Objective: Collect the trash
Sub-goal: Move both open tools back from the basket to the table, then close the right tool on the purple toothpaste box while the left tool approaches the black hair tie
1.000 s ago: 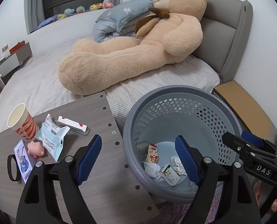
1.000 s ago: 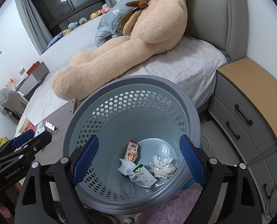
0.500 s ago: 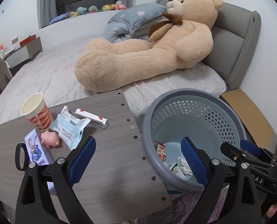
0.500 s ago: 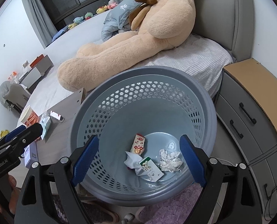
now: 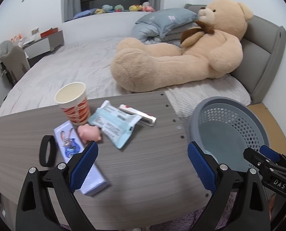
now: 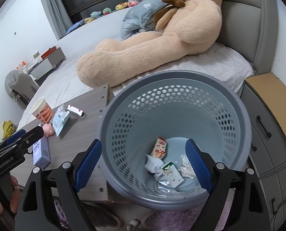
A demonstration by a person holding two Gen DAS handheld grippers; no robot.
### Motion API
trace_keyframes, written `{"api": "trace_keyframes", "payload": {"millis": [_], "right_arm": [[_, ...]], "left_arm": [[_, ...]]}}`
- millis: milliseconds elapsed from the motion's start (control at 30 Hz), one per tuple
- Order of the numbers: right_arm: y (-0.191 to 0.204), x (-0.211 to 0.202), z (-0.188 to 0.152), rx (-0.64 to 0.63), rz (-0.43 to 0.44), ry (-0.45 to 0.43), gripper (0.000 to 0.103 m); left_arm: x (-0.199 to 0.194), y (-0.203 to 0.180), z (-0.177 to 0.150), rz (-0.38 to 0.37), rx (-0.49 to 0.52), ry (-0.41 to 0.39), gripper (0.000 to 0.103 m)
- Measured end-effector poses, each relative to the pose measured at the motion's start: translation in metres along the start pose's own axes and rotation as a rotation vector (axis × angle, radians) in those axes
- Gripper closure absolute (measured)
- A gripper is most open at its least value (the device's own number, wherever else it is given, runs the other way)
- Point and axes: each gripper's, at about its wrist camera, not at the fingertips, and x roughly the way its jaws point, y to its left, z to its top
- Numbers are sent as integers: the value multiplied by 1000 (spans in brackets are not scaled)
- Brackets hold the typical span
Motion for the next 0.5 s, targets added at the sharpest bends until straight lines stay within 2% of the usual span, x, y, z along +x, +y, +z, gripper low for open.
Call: {"api": "trace_keyframes", "payload": {"millis": [500], "right_arm": [[72,16,-2,-121,74,35,19]], "left_arm": [[-1,91,-21,139,-147,21,11]]}}
